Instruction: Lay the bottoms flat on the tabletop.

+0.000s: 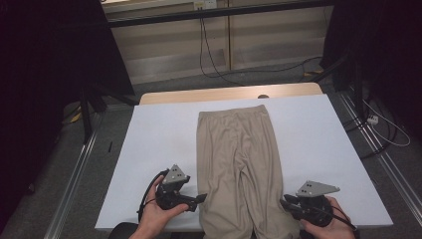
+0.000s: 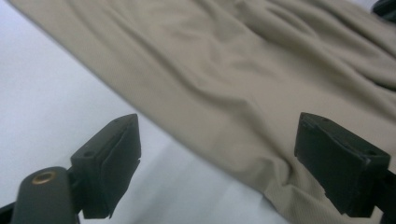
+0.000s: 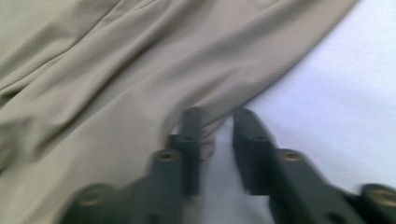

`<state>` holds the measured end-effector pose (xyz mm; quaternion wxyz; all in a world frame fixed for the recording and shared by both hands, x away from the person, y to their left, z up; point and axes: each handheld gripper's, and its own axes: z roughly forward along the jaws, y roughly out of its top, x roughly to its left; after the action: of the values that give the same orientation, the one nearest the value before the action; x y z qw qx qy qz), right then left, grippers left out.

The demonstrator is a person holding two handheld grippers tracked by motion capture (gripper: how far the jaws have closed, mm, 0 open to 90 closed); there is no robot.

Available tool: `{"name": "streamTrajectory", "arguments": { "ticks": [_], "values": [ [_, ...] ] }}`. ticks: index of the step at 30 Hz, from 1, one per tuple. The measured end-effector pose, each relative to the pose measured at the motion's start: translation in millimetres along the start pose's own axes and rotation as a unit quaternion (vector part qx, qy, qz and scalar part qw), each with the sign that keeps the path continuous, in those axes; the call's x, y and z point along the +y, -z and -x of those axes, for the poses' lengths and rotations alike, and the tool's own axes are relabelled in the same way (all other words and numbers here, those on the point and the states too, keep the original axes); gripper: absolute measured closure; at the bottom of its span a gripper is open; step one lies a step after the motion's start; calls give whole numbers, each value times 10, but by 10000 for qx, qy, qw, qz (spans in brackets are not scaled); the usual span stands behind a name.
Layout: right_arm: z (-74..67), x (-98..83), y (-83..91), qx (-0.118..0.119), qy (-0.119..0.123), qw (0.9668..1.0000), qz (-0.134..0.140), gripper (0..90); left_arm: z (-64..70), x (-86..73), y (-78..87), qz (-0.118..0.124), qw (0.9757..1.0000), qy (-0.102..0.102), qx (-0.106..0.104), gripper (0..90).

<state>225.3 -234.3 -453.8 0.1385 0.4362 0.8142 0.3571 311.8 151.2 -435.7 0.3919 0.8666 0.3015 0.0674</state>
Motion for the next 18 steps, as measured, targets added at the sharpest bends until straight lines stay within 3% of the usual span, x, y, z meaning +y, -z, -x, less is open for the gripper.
{"name": "streamTrajectory", "arguments": {
  "ticks": [4, 6, 12, 15, 18],
  "values": [
    [-19, -23, 45, 27, 107, 9999, -62, 900, 16, -6, -31, -153, 9998, -105, 1, 193],
    [-1, -36, 81, -86, 127, 9999, -67, 900, 29, -11, -47, -197, 9997, -120, 43, 193],
    [158, -124, 254, -311, -60, 9995, 14, 900, 45, -14, -74, -339, 9990, -251, 127, 194],
    [192, -190, 345, -349, -136, 9993, 6, 900, 52, -19, -88, -384, 9987, -282, 200, 187],
    [191, -198, 400, -273, -132, 9994, 190, 900, 64, -21, -97, -413, 9987, -278, 143, 186]
  ]
}}
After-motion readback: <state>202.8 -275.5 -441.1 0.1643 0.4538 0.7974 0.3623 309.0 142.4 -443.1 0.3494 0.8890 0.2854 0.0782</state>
